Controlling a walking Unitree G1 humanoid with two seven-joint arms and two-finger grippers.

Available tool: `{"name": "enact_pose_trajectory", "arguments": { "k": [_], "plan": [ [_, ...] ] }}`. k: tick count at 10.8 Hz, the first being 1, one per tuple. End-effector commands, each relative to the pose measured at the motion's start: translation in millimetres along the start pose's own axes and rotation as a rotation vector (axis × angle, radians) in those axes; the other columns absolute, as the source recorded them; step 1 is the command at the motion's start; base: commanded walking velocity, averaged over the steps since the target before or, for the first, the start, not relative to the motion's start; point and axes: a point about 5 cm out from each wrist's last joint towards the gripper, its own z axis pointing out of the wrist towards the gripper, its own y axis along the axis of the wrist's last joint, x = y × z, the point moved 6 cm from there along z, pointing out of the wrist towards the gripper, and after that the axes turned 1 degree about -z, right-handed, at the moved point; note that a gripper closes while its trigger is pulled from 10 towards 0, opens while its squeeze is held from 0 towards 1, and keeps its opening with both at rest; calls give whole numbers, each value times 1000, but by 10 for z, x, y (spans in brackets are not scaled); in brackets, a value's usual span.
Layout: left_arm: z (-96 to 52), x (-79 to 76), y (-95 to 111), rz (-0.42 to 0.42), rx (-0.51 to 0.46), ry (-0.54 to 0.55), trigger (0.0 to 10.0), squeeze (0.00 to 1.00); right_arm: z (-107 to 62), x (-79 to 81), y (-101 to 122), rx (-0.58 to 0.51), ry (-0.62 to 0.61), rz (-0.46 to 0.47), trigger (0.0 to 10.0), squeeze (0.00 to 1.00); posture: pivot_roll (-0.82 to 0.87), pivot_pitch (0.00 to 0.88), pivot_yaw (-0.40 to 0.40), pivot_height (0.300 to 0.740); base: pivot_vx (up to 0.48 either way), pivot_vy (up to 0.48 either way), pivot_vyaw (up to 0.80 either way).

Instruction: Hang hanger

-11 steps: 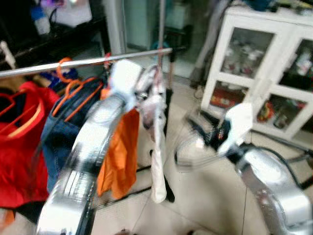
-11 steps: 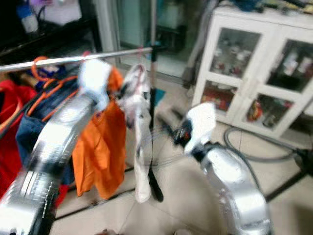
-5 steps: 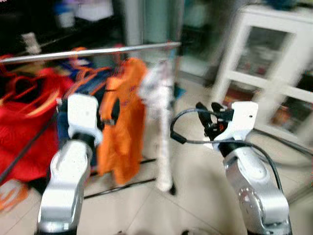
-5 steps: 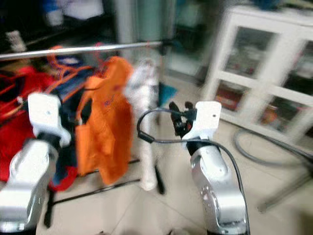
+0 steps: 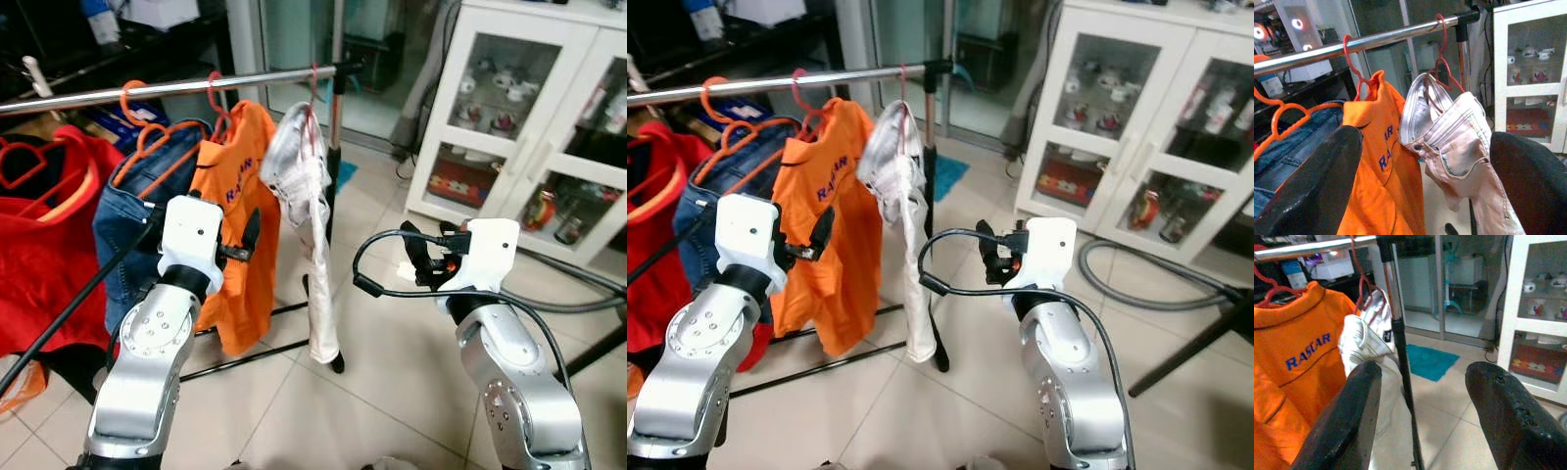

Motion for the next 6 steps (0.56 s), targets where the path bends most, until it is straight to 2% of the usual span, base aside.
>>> {"name": "enact_pose_trajectory", "arguments": {
  "k": [1,2,3,6],
  "plan": [
    [-7,43,-1,16,16,23,10000,0,20,0,5,4,-7,-13,10000,1000,-111,0,36,740,0,0,0],
    [7,42,28,21,0,18,10000,0,29,15,15,-2,-6,-29,10000,0,-110,0,34,740,0,0,0],
    [29,34,102,25,-22,1,10000,0,78,19,112,-42,-28,-91,10000,0,-103,0,32,740,0,0,0],
    [64,51,177,49,-39,-21,10000,0,112,38,154,-58,-15,-78,10000,0,-95,0,33,740,294,0,800]
  ]
}}
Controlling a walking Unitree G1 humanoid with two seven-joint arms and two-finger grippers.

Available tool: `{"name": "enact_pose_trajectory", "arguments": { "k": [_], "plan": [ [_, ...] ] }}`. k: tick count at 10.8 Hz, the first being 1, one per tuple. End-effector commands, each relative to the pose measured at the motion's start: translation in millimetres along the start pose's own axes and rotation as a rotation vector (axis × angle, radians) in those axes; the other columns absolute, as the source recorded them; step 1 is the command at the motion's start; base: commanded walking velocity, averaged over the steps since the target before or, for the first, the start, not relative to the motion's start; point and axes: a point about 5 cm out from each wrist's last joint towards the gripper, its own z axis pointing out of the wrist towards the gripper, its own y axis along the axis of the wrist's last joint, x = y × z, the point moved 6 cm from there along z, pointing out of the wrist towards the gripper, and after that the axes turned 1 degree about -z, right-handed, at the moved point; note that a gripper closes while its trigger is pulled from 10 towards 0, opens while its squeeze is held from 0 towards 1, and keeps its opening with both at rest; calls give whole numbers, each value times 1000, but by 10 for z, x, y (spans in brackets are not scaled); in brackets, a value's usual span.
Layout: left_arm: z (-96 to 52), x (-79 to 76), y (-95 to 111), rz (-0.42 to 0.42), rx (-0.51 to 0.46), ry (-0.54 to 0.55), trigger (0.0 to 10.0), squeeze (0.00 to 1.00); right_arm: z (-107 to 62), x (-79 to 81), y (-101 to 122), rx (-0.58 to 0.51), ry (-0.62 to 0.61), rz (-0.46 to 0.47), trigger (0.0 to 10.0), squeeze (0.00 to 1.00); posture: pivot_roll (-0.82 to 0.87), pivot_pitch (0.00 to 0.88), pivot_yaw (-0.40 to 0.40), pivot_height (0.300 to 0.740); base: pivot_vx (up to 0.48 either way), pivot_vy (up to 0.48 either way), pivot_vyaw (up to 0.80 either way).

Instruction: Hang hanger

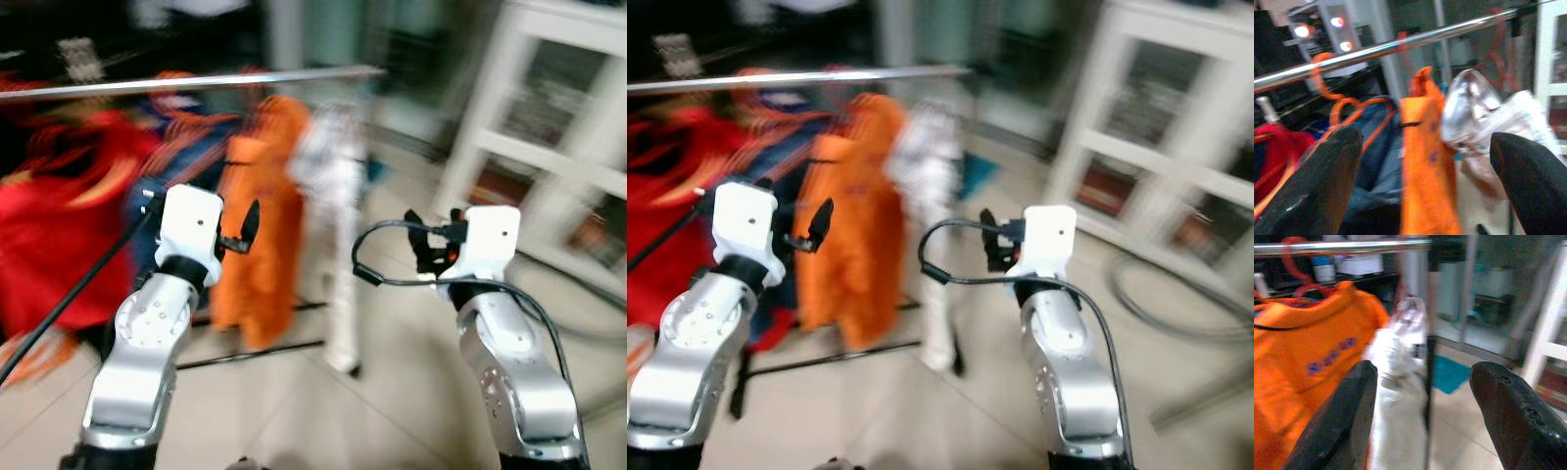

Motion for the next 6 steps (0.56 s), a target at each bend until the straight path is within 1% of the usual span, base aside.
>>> {"name": "enact_pose_trajectory", "arguments": {
  "k": [1,2,3,6],
  "plan": [
    [26,4,73,16,-23,-18,10000,0,22,47,60,-26,21,6,10000,0,-95,0,35,740,315,0,800],
    [42,3,95,18,-28,-28,10000,0,19,36,83,-41,20,20,10000,0,-95,0,39,740,311,0,0],
    [44,-4,90,28,-26,-36,10000,0,14,8,64,-32,14,61,10000,0,-94,0,39,740,311,0,0],
    [28,-1,68,20,-17,-36,10000,0,17,28,69,-33,35,66,10000,0,-88,0,31,740,315,0,0]
  ]
}}
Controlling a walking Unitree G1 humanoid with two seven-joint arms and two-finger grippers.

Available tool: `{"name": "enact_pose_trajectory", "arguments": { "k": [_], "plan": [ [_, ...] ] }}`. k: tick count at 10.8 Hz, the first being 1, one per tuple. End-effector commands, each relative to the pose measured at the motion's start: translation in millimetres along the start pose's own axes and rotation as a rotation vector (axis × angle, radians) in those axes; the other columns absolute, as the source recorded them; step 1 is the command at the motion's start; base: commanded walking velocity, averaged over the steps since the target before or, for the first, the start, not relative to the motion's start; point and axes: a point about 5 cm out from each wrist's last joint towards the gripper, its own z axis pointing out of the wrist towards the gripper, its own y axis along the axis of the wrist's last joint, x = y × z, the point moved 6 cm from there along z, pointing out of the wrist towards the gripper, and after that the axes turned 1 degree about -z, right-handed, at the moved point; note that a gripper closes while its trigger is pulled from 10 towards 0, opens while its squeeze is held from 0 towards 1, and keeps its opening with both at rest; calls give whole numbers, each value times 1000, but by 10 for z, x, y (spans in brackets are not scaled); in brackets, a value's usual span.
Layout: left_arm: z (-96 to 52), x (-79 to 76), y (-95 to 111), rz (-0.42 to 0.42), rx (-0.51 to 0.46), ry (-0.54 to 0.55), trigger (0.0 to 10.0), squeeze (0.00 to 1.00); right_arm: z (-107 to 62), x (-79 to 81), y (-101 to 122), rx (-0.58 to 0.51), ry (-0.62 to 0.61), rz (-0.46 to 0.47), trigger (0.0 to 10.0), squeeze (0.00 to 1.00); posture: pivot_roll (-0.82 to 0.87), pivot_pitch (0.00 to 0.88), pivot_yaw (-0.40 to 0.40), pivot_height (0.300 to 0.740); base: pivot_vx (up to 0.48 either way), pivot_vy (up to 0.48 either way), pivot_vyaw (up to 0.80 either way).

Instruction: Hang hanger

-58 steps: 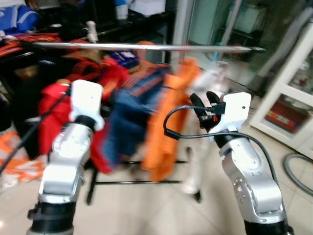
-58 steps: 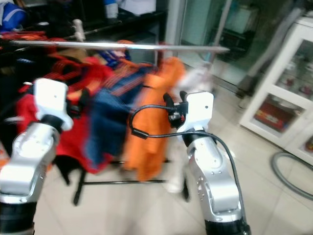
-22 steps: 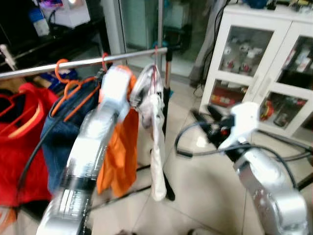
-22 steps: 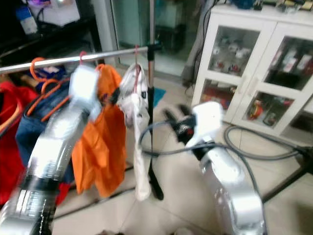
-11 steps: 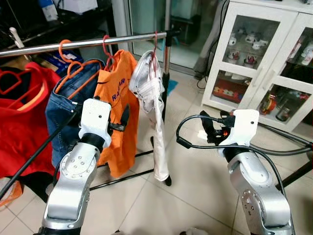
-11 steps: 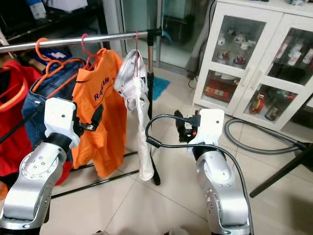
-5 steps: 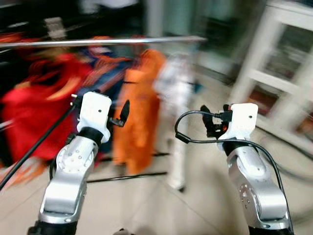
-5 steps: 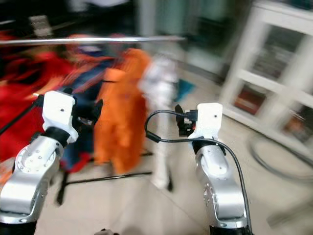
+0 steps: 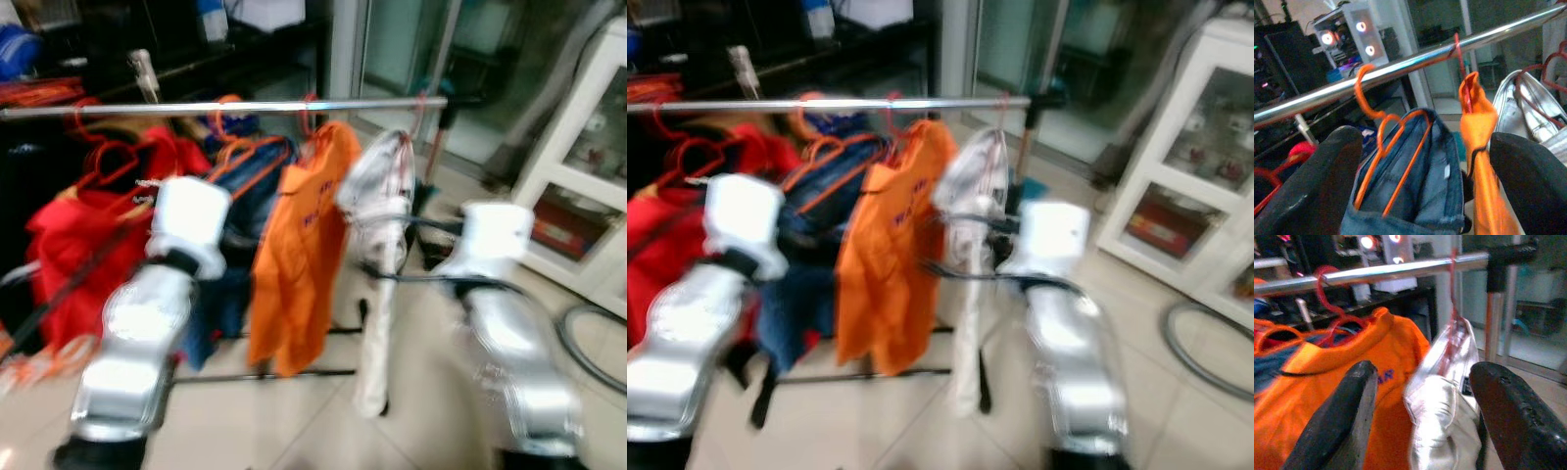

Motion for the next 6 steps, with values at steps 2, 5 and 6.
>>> {"name": "enact_pose_trajectory", "arguments": {
  "k": [2,5,6],
  "plan": [
    [-13,-53,32,-17,-11,-14,10000,0,-29,-88,17,5,1,4,10000,0,-88,0,24,740,315,0,0],
    [-34,-60,6,-1,-1,-22,10000,0,5,-140,80,-28,-27,-54,10000,0,-79,0,20,740,311,0,800],
    [-29,-32,13,3,-3,-16,10000,0,15,-193,71,-19,-54,-4,10000,0,-77,0,21,740,307,0,0]
  ]
}}
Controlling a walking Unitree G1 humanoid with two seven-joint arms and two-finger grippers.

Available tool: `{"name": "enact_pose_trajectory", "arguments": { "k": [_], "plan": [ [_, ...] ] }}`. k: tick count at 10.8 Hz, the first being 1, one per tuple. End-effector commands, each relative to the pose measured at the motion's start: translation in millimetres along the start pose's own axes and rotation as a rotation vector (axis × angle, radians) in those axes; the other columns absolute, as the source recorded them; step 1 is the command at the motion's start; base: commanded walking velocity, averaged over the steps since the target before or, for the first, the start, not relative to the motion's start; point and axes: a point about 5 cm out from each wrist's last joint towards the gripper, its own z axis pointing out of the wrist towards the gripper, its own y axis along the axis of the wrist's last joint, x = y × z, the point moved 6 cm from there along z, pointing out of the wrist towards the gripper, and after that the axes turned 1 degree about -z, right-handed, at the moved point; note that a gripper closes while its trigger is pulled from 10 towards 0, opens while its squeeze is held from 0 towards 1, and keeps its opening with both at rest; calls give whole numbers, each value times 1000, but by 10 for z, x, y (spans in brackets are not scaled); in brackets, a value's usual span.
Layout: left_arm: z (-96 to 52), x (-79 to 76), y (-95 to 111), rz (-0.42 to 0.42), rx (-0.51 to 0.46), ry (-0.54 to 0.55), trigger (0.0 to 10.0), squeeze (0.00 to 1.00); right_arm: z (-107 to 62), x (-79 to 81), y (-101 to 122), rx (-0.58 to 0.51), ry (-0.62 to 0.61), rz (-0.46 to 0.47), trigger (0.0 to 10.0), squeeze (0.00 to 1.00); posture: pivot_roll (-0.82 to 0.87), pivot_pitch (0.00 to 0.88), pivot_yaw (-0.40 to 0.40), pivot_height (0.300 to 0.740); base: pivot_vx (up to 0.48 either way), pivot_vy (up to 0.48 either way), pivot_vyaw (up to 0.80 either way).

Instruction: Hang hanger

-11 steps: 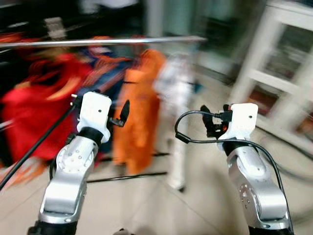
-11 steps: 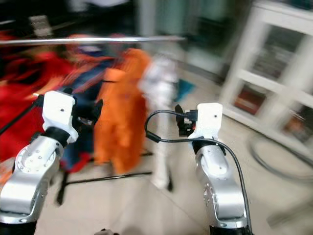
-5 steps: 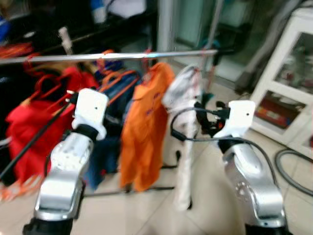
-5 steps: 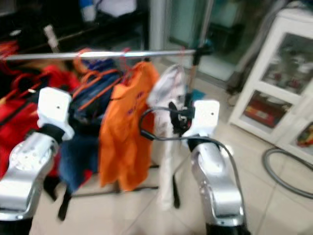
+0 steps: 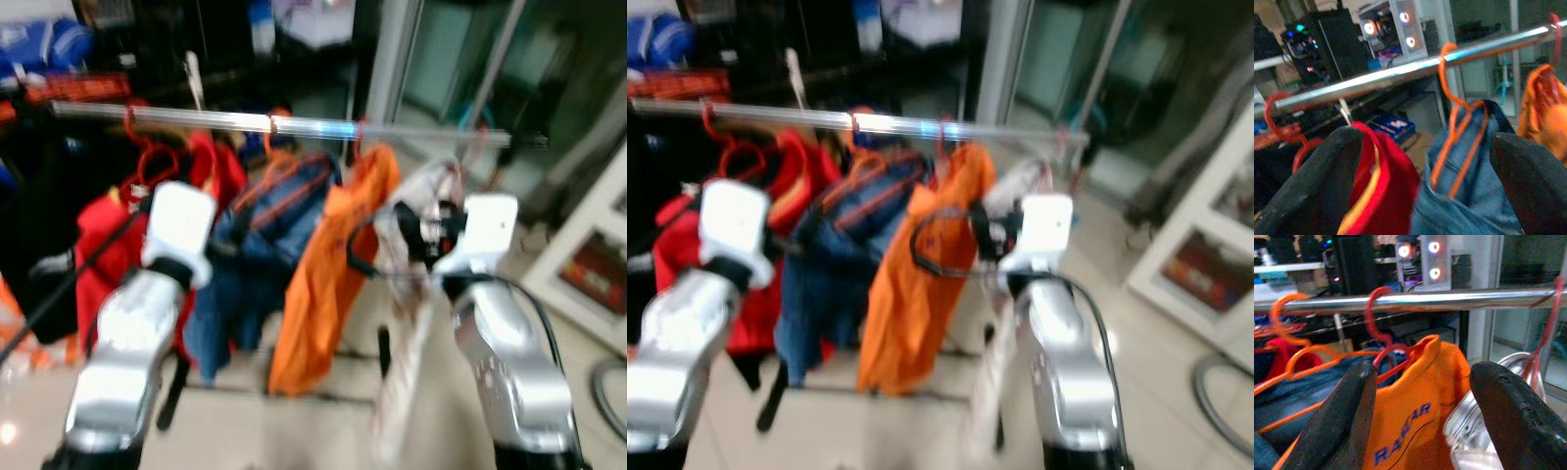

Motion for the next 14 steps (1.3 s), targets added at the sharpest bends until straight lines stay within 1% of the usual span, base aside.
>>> {"name": "enact_pose_trajectory", "arguments": {
  "k": [1,3,4,5,6,7,8,9,10,11,12,13,14],
  "plan": [
    [21,-64,49,5,-15,-29,10000,0,1,-118,15,1,-41,6,10000,0,-79,0,23,740,311,0,0],
    [27,-101,63,4,-22,-48,10000,0,17,-121,38,9,-46,-21,10000,0,-81,0,25,740,311,0,0],
    [31,-146,75,4,-28,-79,10000,0,36,-187,58,15,-84,-28,10000,0,-80,1,25,740,0,0,0],
    [12,-250,74,-49,-25,-152,10000,0,50,-302,60,38,-140,-46,10000,0,-81,1,24,740,0,0,0],
    [-10,-372,121,-73,-47,-234,10000,0,58,-416,34,67,-192,-69,10000,212,-78,3,21,740,0,0,0],
    [-76,-597,273,-114,-111,-383,10000,0,57,-511,52,73,-224,-65,10000,1000,-80,1,20,740,0,0,0],
    [-124,-696,304,-133,-119,-447,10000,0,49,-520,134,55,-211,-77,10000,1000,-84,0,23,740,0,0,0],
    [-130,-673,259,-132,-107,-417,10000,0,31,-508,224,54,-184,-107,10000,1000,-89,2,23,740,0,0,0],
    [-119,-643,222,-134,-94,-400,10000,0,16,-508,242,70,-181,-115,10000,1000,-96,4,18,740,0,0,0],
    [-158,-731,226,-167,-83,-481,10000,0,9,-568,214,92,-198,-126,10000,1000,-102,5,17,740,0,0,0],
    [-170,-769,265,-178,-97,-512,10000,0,16,-638,157,121,-217,-124,10000,1000,-107,5,19,740,0,0,0],
    [-190,-815,300,-173,-112,-549,10000,0,76,-725,108,167,-225,-121,10000,1000,-114,5,21,740,0,0,0],
    [-231,-840,300,-169,-116,-589,10000,0,166,-762,64,210,-214,-106,10000,1000,-125,0,26,740,0,0,0]
  ]
}}
